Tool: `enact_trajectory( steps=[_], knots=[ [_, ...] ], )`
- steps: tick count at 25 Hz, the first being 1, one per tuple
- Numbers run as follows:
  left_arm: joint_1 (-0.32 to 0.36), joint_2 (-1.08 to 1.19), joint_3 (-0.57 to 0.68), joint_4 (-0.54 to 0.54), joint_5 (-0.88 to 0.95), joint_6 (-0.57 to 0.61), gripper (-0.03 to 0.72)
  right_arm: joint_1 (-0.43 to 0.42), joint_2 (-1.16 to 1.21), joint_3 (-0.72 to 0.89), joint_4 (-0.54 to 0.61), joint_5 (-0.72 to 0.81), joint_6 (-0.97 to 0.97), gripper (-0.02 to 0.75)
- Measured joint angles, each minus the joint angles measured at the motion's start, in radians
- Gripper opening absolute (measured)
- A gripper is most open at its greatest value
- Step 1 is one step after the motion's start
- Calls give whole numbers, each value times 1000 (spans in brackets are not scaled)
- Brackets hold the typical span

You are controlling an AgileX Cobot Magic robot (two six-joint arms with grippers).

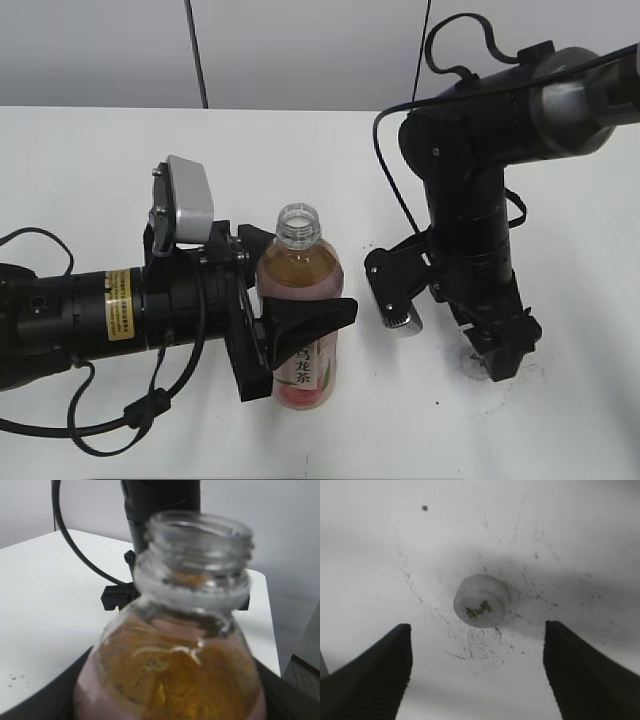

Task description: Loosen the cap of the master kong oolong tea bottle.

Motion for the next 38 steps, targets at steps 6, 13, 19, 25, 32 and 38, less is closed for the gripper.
enact_trajectory(
  steps=[6, 13, 19, 25, 32, 38],
  knots=[
    [0, 0, 0, 0, 0, 0, 445, 0, -17, -56, -51, -17, 40, 582],
    [0, 0, 0, 0, 0, 1, 484, 0, -24, -84, -43, -15, 75, 575],
    [0, 0, 0, 3, 2, 1, 568, 0, -24, -84, -43, -15, 77, 575],
    [0, 0, 0, -10, 3, 2, 578, 0, -44, -111, -43, -25, 101, 575],
    [0, -45, 0, -54, 8, 2, 585, 0, -53, -138, -39, -31, 167, 575],
    [0, -96, 0, -76, 8, 2, 585, 1, -58, -138, -40, -31, 173, 575]
  ],
)
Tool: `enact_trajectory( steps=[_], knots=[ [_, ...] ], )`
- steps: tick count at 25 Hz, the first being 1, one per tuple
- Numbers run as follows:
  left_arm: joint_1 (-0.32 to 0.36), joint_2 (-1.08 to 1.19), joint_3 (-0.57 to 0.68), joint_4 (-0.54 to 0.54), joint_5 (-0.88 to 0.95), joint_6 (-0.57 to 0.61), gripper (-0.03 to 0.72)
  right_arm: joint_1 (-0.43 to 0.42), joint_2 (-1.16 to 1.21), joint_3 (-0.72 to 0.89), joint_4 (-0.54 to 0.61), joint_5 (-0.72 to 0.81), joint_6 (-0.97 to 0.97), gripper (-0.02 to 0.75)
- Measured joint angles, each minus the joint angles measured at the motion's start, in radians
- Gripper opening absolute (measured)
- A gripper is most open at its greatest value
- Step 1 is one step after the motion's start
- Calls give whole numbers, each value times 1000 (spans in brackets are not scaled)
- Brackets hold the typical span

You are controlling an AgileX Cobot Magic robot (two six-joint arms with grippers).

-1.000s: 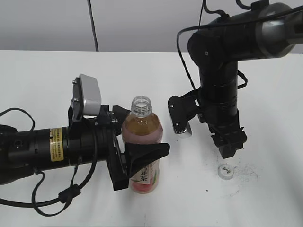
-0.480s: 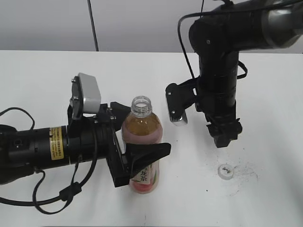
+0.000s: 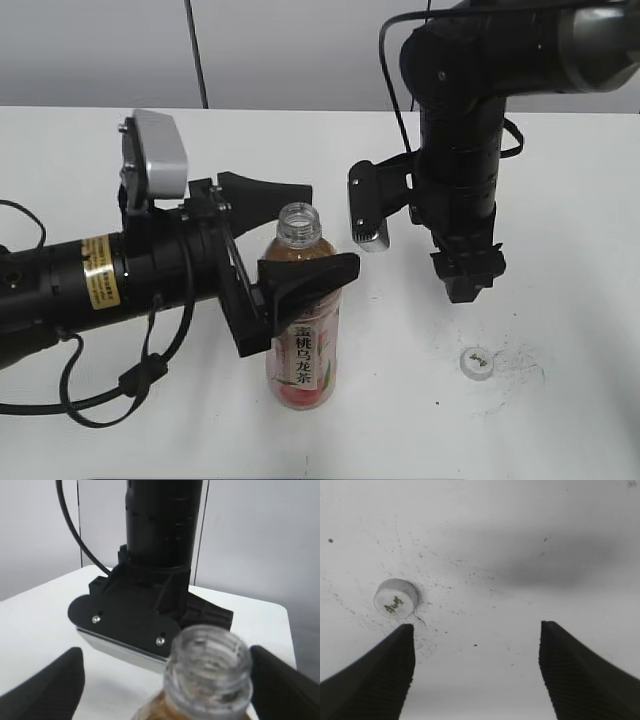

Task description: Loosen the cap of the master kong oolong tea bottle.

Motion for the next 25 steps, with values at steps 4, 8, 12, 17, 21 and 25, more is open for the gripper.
enact_trajectory(
  steps=[4, 8, 12, 17, 21, 25],
  knots=[
    [0, -46, 0, -14, 0, 0, 585, 0, -44, -19, -3, 13, 30, 575],
    [0, -96, 1, -22, 0, 0, 585, 0, -93, -61, 0, 12, 81, 575],
    [0, -162, 1, -23, 0, -1, 585, 0, -116, -79, -2, 12, 147, 575],
    [0, -254, 1, -10, 0, -12, 585, 0, -179, -93, -8, 12, 323, 575],
    [0, -340, 1, -4, 56, -44, 585, 0, -224, -96, -9, 20, 453, 575],
    [-1, -432, 1, -4, 261, -91, 585, 0, -246, -97, -26, 58, 572, 575]
  ],
)
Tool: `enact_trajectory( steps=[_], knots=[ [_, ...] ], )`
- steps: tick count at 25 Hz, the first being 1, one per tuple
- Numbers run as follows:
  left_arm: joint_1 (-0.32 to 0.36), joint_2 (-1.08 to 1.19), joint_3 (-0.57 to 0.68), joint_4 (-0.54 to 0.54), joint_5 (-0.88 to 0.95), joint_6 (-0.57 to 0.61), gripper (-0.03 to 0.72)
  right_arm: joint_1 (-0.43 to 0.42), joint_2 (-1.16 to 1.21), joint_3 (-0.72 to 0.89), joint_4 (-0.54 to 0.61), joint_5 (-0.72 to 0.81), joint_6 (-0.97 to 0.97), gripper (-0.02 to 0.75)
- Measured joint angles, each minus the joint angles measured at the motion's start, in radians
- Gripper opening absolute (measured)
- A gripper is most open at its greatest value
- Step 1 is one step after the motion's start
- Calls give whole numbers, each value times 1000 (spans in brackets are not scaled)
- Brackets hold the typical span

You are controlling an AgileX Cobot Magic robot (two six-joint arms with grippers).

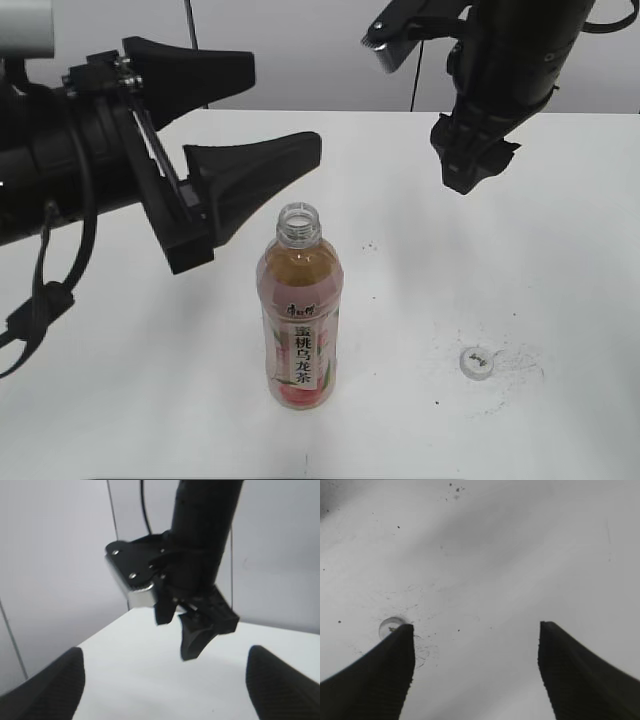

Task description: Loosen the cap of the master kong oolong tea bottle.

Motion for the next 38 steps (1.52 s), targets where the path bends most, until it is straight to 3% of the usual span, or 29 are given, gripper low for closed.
enact_trajectory(
  steps=[9, 14, 16, 25, 29, 38],
  knots=[
    [0, -274, 1, -85, 775, -211, 585, 0, -99, 0, -7, 62, 126, 575],
    [0, -491, 1, -252, 1153, -223, 585, 0, -241, 28, -7, 64, 210, 575],
    [0, -614, 1, -321, 1312, -184, 585, 0, -321, 71, -7, 64, 249, 575],
    [0, -998, -33, -778, 1841, 258, 585, 0, -702, 382, 59, 69, 360, 575],
    [0, -1072, -34, -777, 1984, 345, 585, 0, -911, 539, 69, 69, 404, 575],
    [0, -1085, -32, -770, 1971, 499, 570, 0, -1397, 855, 70, 65, 450, 575]
  ],
)
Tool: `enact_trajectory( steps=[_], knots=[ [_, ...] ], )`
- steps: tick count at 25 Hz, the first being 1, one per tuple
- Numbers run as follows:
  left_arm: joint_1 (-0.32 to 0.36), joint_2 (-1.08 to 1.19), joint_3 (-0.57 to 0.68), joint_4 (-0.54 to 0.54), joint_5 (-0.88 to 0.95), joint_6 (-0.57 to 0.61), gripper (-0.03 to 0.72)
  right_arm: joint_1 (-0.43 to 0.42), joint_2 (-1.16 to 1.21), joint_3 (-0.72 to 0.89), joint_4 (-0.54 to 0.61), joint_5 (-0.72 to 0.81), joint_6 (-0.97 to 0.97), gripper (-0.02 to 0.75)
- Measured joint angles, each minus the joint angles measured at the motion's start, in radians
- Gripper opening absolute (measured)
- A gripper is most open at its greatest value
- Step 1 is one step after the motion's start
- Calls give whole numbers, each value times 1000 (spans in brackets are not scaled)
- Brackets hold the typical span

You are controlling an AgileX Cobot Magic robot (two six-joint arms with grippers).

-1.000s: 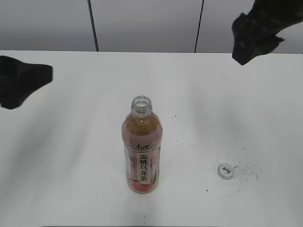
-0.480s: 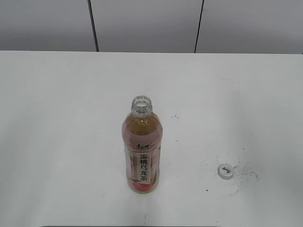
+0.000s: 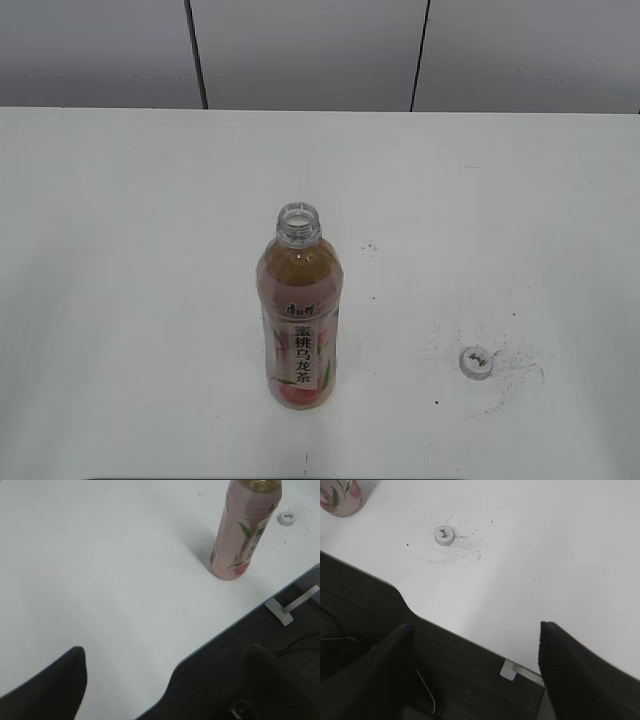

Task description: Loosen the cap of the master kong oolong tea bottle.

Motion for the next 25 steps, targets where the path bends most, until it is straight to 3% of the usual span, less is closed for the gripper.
enact_trajectory(
  steps=[8, 25],
  knots=[
    [0, 0, 1, -32, -5, 12, 536, 0, -215, 130, 32, -101, 3, 575],
    [0, 0, 1, -45, -5, 12, 502, 0, -225, 130, 36, -109, 3, 575]
  ],
)
